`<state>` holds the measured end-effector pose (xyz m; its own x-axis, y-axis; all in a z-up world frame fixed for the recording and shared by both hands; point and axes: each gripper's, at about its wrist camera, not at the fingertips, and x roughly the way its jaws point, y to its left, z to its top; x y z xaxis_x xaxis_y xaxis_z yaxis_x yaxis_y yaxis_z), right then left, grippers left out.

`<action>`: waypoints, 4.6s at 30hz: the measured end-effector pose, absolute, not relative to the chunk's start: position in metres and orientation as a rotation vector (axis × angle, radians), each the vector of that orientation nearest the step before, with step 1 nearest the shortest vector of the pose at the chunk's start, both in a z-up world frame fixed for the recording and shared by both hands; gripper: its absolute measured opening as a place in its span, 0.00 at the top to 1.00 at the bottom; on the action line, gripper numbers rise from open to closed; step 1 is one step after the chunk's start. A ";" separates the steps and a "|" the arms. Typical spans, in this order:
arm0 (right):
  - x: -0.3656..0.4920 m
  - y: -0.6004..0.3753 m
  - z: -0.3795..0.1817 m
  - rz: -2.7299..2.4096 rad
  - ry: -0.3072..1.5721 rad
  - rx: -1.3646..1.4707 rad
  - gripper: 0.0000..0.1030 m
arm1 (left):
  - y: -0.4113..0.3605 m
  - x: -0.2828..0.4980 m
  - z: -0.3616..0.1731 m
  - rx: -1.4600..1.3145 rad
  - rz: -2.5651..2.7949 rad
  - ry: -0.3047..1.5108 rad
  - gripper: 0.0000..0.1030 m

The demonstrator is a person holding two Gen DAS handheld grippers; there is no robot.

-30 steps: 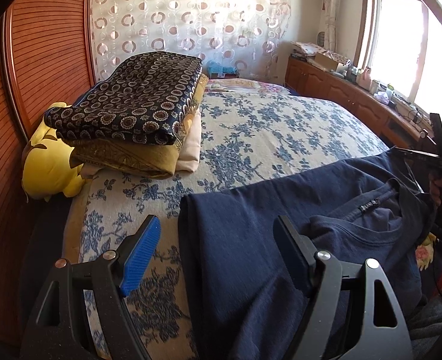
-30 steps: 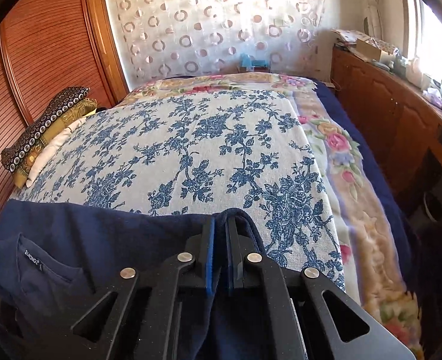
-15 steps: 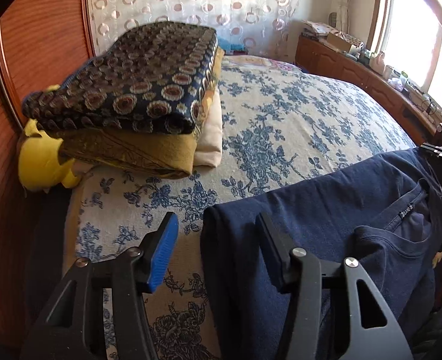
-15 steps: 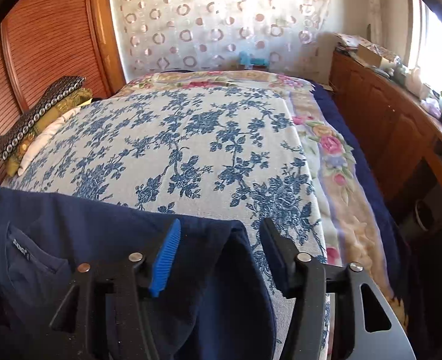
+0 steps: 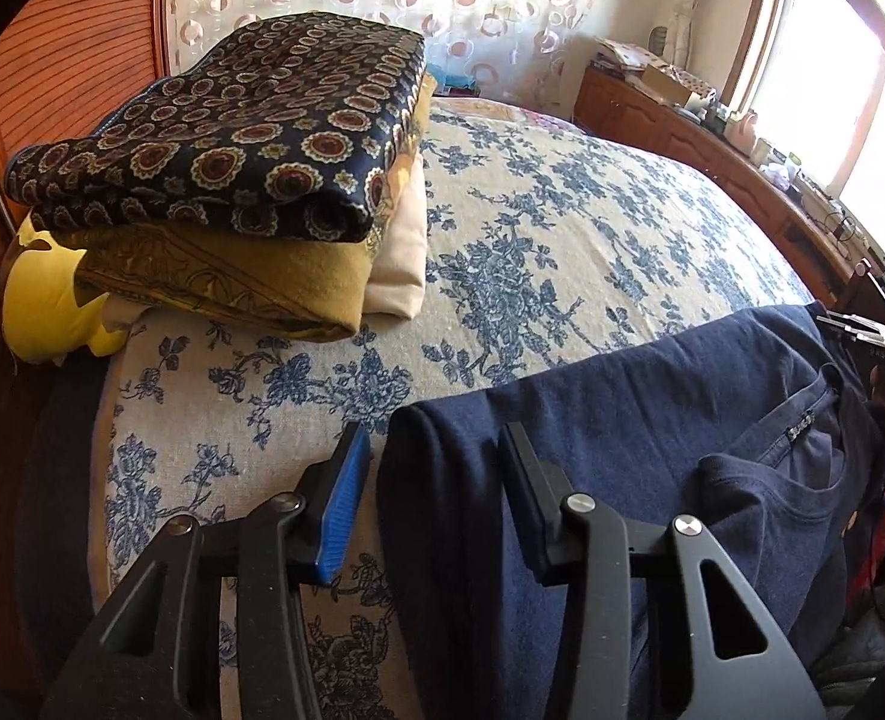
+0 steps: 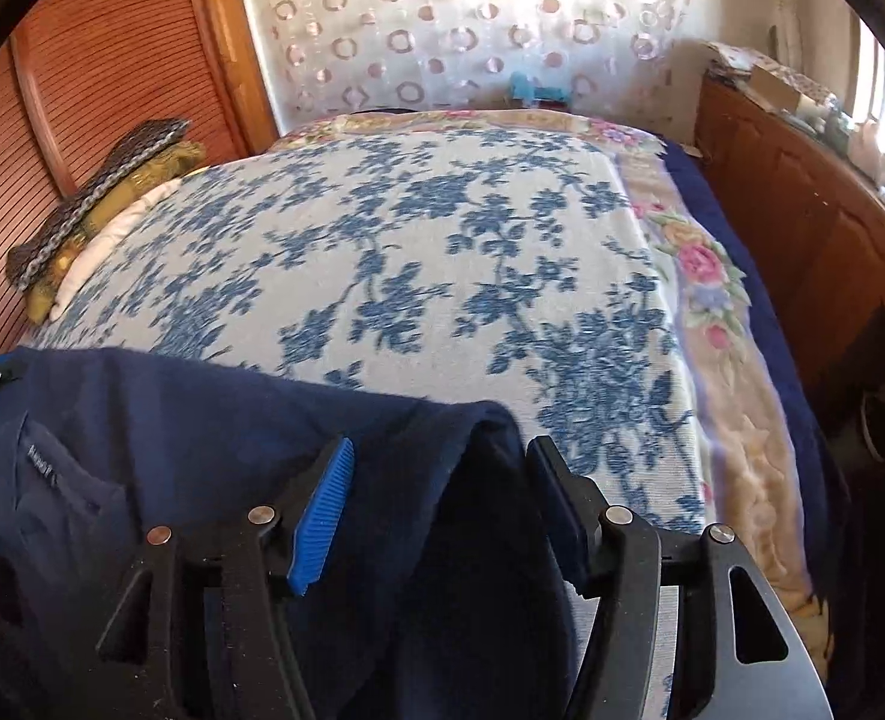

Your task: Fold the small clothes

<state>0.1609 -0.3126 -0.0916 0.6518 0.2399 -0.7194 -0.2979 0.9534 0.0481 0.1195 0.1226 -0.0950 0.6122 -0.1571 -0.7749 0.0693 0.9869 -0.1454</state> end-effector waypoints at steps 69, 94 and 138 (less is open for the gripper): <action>0.202 -0.328 -0.026 0.256 0.728 -0.033 0.59 | 0.078 0.185 -0.027 0.009 -0.208 0.747 0.24; 0.171 -0.329 -0.069 0.300 0.804 0.030 0.59 | 0.059 0.156 -0.096 0.096 -0.183 0.864 0.21; 0.130 -0.340 -0.030 0.352 0.665 -0.051 0.95 | 0.079 0.121 -0.069 0.035 -0.182 0.791 0.95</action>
